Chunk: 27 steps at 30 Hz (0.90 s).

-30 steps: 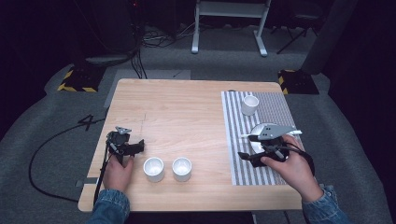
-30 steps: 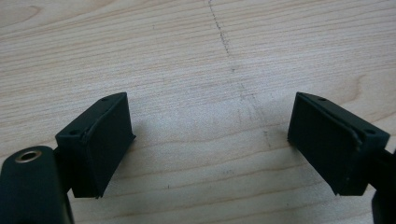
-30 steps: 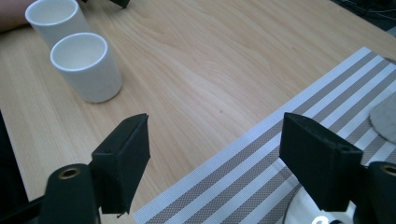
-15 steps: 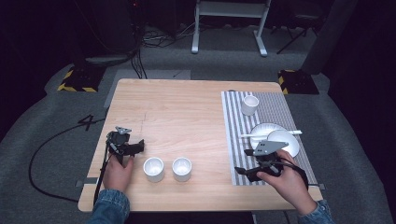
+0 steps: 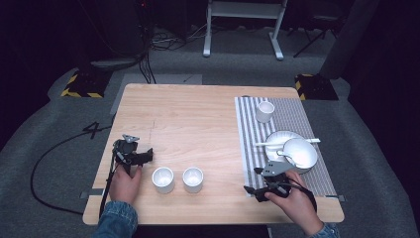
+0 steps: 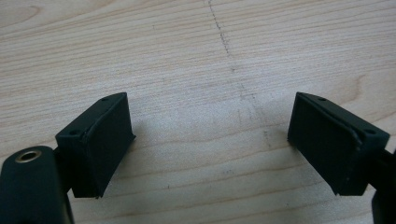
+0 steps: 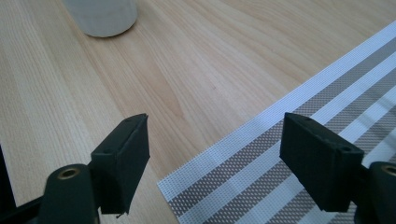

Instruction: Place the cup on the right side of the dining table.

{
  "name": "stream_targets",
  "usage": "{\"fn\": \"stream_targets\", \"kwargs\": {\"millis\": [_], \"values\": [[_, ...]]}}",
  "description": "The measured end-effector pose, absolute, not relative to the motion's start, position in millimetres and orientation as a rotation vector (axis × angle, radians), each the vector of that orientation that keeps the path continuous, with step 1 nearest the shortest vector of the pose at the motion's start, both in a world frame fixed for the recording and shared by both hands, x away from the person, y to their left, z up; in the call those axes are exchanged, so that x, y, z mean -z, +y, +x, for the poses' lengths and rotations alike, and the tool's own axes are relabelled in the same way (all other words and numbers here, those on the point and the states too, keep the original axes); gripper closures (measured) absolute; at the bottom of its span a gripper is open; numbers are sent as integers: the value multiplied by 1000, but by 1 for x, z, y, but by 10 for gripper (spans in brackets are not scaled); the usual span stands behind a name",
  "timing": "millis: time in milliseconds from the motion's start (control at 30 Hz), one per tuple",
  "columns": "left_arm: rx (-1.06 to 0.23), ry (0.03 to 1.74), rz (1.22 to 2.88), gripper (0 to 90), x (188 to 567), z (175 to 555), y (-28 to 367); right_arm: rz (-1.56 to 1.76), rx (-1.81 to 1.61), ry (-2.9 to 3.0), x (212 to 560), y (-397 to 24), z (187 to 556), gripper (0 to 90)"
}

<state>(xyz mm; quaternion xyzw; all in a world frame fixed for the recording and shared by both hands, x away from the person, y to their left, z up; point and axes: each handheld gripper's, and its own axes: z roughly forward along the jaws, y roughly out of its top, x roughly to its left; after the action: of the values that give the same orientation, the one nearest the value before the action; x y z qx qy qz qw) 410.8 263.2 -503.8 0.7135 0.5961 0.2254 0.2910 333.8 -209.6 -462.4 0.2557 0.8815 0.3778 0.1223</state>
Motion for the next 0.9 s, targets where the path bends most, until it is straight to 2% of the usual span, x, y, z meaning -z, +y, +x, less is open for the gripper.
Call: {"fn": "stream_targets", "kwargs": {"millis": [167, 400, 433, 900], "values": [[-601, 1589, 1903, 141, 504, 411, 263, 782, -1115, 2579, 484, -208, 331, 246], [-601, 1589, 1903, 141, 504, 411, 263, 799, -1120, 2593, 496, -207, 328, 244], [-601, 1590, 1902, 141, 504, 411, 263, 788, -1126, 2591, 500, -205, 326, 217], [-601, 1590, 1902, 141, 504, 411, 263, 772, -1116, 2560, 505, -199, 320, 145]]}}
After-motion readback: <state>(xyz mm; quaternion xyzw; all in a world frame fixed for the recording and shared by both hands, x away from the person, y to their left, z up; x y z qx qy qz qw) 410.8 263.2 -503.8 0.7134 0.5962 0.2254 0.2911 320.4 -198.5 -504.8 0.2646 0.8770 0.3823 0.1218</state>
